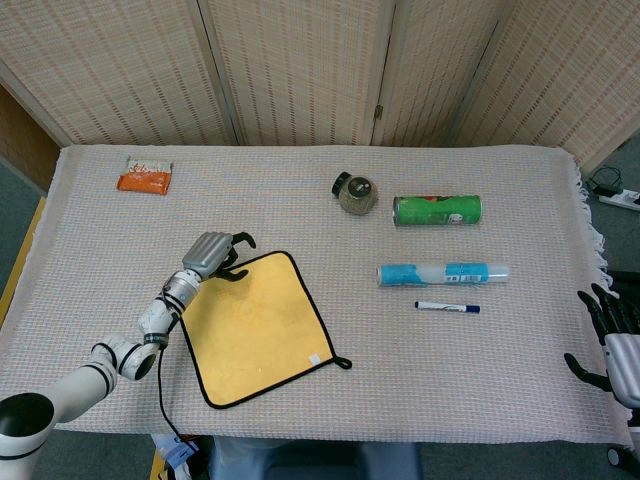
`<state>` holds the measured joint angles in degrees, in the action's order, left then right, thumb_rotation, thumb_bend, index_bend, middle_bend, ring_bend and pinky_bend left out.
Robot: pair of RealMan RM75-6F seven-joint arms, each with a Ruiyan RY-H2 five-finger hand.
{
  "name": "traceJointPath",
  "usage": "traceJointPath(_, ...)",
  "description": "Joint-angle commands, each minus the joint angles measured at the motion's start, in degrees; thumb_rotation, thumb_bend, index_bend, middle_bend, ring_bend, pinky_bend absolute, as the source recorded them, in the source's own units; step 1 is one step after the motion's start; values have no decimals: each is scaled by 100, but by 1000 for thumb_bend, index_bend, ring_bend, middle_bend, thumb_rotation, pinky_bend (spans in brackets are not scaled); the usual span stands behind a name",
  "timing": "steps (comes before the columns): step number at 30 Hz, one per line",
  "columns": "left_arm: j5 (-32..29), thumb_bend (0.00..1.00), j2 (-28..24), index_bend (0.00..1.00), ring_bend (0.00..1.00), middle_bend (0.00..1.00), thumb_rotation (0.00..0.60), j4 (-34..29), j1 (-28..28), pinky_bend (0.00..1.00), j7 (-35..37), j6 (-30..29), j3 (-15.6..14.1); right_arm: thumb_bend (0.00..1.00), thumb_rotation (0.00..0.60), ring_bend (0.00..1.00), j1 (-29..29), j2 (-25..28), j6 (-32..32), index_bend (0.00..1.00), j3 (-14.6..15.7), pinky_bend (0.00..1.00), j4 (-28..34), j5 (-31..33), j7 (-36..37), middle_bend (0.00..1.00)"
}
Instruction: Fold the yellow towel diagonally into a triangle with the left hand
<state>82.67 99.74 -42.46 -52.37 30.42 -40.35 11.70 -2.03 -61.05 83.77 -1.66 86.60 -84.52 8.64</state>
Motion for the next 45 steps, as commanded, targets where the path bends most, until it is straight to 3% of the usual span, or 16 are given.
traceJointPath(1, 54, 335, 433, 320, 1000, 1000, 600, 596, -298, 1000, 524, 295, -119, 335, 600, 0, 43, 25, -60, 0, -25, 0, -97, 129, 149, 0)
traceJointPath(9, 199, 425, 976, 327, 1000, 1000, 600, 1637, -633, 1000, 1458, 598, -323, 335, 600, 0, 76, 56, -205, 0, -44, 0, -269, 271, 405, 0)
traceJointPath(14, 268, 431, 1218, 326, 1000, 1000, 600, 2113, -774, 1000, 1945, 714, -435, 335, 600, 0, 56, 65, -324, 0, -50, 0, -347, 310, 524, 0)
traceJointPath(28, 473, 438, 1697, 328, 1000, 1000, 600, 2770, -924, 1000, 2686, 686, -752, 336, 600, 0, 102, 78, -372, 0, -42, 0, -404, 323, 628, 0)
traceJointPath(39, 515, 436, 1890, 267, 1000, 1000, 600, 3104, -998, 1000, 2848, 854, -904, 335, 600, 0, 146, 102, -382, 0, -50, 0, -440, 339, 718, 0)
traceJointPath(45, 514, 436, 1889, 340, 1000, 1000, 600, 3115, -992, 1000, 2888, 812, -941, 335, 600, 0, 176, 101, -346, 0, -76, 0, -476, 359, 749, 0)
